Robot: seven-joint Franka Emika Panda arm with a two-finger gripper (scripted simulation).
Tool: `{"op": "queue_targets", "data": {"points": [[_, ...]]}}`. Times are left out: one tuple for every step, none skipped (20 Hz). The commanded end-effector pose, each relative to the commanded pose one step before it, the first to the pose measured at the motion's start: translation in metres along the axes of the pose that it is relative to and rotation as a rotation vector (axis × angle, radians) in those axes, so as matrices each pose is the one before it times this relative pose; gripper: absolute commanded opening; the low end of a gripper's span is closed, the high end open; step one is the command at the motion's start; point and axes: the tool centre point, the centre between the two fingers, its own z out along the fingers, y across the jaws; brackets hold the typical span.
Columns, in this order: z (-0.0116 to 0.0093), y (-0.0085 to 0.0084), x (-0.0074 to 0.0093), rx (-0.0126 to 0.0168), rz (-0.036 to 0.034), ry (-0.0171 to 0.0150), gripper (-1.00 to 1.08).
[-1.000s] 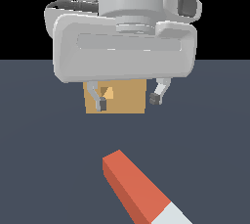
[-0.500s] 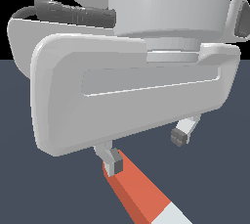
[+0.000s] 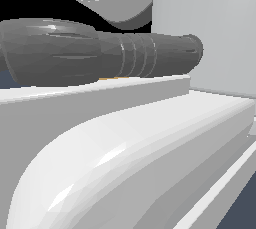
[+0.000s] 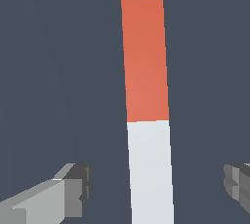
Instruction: Insert the peg into the horizontal hole in a box.
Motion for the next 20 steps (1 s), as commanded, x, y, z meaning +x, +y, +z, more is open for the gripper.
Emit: {"op": "queue_targets", "data": {"points": [[0.00335, 0.00063, -0.00867, -0.00108, -0.02033, -0.00027, 1.00], [0.00107, 0.00007, -0.00268, -0.00013, -0.00565, 0.00000, 1.00], [0.00095, 0.00007, -0.00238, -0.00012, -0.00498, 0.00000, 1.00], [0.00082, 0.00006, -0.00209, -0.00010, -0.00431, 0.00000, 1.00], [0.00070, 0.00009, -0.00179, -0.00008, -0.00372, 0.00000, 1.00], [0.00058, 0.00013, -0.00148, -0.00007, -0.00316, 0.00000, 1.00], [0.00046, 0.00010, -0.00124, -0.00005, -0.00249, 0.00000, 1.00], [0.00034, 0.00014, -0.00096, -0.00004, -0.00195, 0.00000, 1.00], [0.00024, 0.00013, -0.00071, -0.00003, -0.00138, 0.00000, 1.00], [0.00014, 0.00020, -0.00042, -0.00002, -0.00098, 0.00000, 1.00], [0.00006, 0.00014, -0.00023, -0.00001, -0.00049, 0.00000, 1.00], [0.00001, -0.00003, -0.00012, 0.00000, 0.00000, 0.00000, 1.00], [-0.00001, -0.00036, 0.00057, 0.00027, 0.00151, 0.00016, 1.00], [0.00038, -0.00001, 0.00000, 0.00000, 0.00000, 0.00000, 1.00], [0.00114, -0.00002, -0.00001, 0.00000, 0.00000, 0.00000, 1.00], [0.00190, -0.00004, -0.00002, 0.00000, 0.00000, 0.00000, 1.00], [0.00265, -0.00005, -0.00002, 0.00000, 0.00000, 0.00000, 1.00], [0.00340, -0.00008, -0.00002, 0.00000, 0.00000, 0.00000, 1.00], [0.00413, -0.00010, -0.00001, 0.00000, 0.00000, 0.00000, 1.00], [0.00478, 0.00028, 0.00029, -0.00006, -0.00068, -0.00008, 1.00]]}}
